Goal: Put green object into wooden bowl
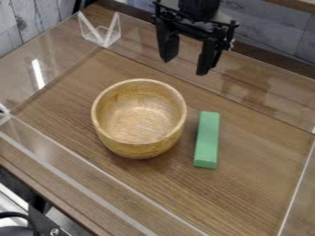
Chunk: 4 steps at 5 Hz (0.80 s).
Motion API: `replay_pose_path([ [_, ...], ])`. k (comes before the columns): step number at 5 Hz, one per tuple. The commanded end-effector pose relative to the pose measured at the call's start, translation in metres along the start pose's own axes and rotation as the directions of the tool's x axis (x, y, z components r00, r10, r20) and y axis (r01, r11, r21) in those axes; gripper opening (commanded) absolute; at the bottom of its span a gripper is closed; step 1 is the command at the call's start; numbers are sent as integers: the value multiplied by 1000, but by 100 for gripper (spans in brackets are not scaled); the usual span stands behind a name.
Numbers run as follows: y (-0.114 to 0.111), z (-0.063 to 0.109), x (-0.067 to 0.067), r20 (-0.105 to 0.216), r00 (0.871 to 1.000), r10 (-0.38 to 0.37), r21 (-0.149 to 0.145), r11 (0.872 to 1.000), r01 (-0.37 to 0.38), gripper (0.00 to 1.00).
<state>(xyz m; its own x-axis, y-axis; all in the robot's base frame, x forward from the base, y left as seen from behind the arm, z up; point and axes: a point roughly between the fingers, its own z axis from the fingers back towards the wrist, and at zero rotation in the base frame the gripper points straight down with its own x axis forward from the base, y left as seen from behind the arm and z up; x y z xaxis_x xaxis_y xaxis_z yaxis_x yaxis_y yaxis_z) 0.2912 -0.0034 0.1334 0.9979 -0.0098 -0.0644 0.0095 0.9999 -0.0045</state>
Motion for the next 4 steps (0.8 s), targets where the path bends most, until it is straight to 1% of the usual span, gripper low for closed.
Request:
replay_pose_path([
  [1, -5, -11, -5, -18, 999, -27, -4, 1000, 27, 100],
  [2, -21, -19, -4, -26, 1000, -5, -15, 1000, 5, 100],
  [3, -36, -32, -7, -22, 1000, 1, -25, 1000, -1, 100],
  [4, -45, -48, -7, -15, 1000, 8, -31, 999, -9, 100],
])
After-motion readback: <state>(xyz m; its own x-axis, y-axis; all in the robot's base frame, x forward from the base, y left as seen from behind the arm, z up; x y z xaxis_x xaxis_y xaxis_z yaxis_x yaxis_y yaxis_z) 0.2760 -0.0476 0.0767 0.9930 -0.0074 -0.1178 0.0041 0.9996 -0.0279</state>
